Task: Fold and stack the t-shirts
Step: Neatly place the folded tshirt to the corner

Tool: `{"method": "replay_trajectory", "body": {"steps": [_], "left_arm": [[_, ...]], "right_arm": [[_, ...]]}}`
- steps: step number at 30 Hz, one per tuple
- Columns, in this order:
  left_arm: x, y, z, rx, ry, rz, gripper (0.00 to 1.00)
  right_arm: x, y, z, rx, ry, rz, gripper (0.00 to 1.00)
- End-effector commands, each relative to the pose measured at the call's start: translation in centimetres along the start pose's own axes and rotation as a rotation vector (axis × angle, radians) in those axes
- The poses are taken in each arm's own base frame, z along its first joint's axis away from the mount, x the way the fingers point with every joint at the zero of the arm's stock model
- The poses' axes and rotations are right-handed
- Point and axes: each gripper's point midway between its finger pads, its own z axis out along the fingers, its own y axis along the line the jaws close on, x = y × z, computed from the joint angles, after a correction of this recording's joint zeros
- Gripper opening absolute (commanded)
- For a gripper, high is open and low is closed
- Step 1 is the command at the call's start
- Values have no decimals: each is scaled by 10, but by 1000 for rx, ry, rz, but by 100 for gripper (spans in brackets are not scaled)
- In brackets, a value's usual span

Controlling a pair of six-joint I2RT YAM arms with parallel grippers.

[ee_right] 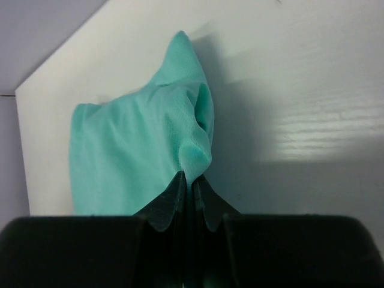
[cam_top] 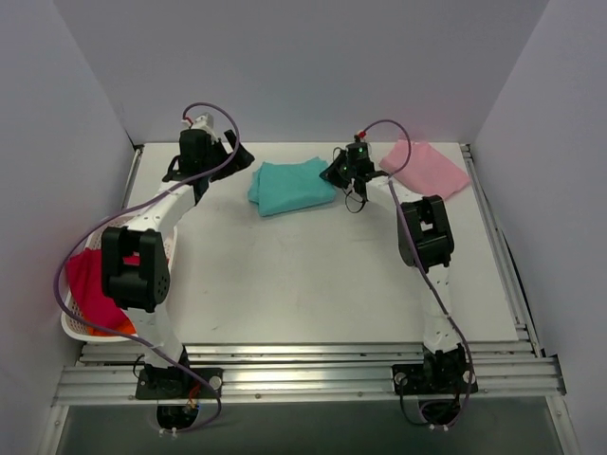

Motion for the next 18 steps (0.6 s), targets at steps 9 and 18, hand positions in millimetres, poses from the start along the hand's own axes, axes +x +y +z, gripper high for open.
{"method": "replay_trajectory", "body": {"steps": [9, 18], "left_arm": [[-31, -24, -18, 79, -96, 28, 94], [-30, -22, -19, 79, -96, 29, 94]], "right_arm": [[-103, 81, -27, -97, -174, -97, 0], [-189, 41, -36, 11, -303, -71, 0]]}}
